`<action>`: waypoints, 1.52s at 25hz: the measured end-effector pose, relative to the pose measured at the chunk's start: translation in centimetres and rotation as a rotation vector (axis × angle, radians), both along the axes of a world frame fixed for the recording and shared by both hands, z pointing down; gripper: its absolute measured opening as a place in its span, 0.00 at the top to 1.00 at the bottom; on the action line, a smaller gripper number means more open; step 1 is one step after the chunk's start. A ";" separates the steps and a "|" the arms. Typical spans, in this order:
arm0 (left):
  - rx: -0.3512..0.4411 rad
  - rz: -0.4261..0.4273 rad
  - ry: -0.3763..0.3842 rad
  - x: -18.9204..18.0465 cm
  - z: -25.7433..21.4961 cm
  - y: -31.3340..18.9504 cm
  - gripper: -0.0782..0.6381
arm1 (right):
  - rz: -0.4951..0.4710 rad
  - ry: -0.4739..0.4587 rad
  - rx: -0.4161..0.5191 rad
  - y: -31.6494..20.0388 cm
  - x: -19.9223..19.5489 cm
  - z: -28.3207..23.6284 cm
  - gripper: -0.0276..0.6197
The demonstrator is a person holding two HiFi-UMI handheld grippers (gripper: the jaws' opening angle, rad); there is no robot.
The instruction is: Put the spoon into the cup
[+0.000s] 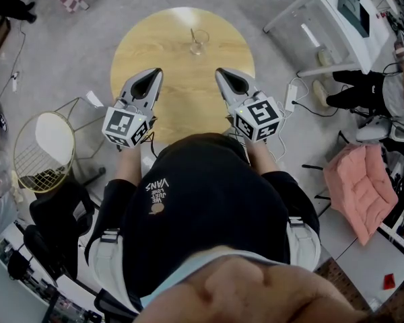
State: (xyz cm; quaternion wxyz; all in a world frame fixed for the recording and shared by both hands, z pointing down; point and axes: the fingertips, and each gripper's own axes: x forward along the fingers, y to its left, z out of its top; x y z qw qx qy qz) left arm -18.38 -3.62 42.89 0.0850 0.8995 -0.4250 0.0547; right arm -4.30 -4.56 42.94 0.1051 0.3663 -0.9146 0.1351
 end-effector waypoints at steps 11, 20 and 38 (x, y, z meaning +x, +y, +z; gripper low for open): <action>0.009 -0.015 0.004 -0.4 -0.6 1.4 0.87 | -0.006 -0.013 -0.002 0.2 -0.3 0.0 0.96; 0.014 -0.030 -0.009 -0.4 -0.7 2.5 0.87 | -0.028 0.050 0.008 1.1 -0.1 0.6 0.96; 0.022 -0.037 -0.007 -0.2 -0.9 3.0 0.87 | -0.032 0.051 0.017 1.4 0.0 0.5 0.96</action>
